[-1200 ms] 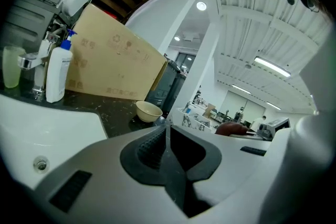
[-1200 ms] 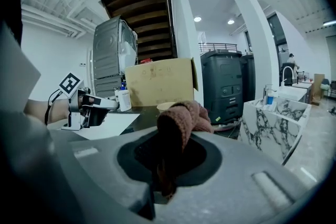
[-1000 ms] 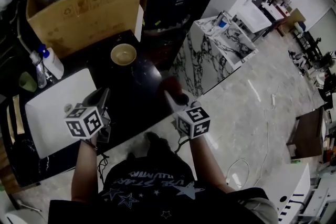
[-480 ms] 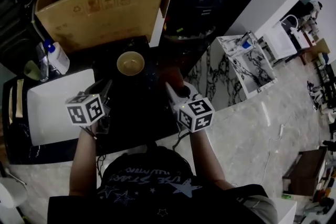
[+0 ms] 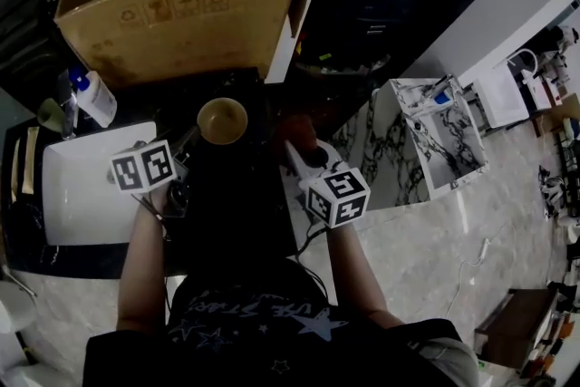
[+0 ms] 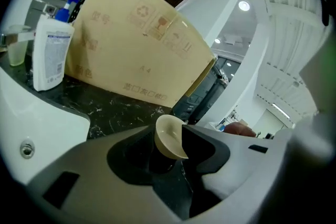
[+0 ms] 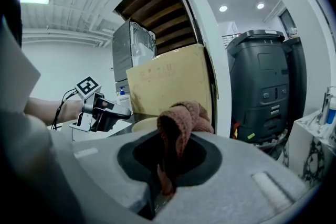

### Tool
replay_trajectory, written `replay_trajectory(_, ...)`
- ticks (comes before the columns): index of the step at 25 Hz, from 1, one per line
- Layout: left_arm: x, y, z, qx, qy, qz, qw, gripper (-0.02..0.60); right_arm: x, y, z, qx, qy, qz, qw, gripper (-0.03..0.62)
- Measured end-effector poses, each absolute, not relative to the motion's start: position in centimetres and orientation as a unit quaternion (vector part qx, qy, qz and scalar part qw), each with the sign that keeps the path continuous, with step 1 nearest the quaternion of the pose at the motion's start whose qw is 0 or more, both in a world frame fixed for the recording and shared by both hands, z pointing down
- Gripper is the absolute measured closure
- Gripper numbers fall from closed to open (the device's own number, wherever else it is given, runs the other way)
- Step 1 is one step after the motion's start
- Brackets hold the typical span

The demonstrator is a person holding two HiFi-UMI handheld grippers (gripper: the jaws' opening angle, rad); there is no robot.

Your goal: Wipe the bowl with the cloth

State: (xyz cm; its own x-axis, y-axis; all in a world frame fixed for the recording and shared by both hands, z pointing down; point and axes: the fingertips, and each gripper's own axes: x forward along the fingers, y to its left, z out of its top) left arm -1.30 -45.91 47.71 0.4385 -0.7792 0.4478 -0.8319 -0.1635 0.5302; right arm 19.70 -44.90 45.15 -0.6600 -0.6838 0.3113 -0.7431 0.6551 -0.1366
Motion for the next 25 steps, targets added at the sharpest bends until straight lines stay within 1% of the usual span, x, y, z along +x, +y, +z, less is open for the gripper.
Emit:
replay_trajectory(5,-1.0,-48.0,49.6,0.745,-0.525,0.049,0.408,0.436,19.8,-46.7,46.0,0.381,-0.907,0.136,0.12,0.545)
replay_trajectory(10,-0.7,-49.1,51.4,0.738,-0.527,0.088,0.412,0.436,19.7,-48.0,46.6,0.37,-0.91,0.145,0.12,0.545)
replay_trajectory(21,0.0,-49.8,52.7,0.732,-0.505,0.098,0.446,0.441,18.7,-48.7,47.2,0.354,-0.915,0.148,0.124,0.545)
replay_trajectory(25,-0.3,-49.8,52.7,0.728,-0.516,0.106,0.44,0.534,18.4,-48.5,46.9,0.353,-0.916,0.148,0.123,0.545)
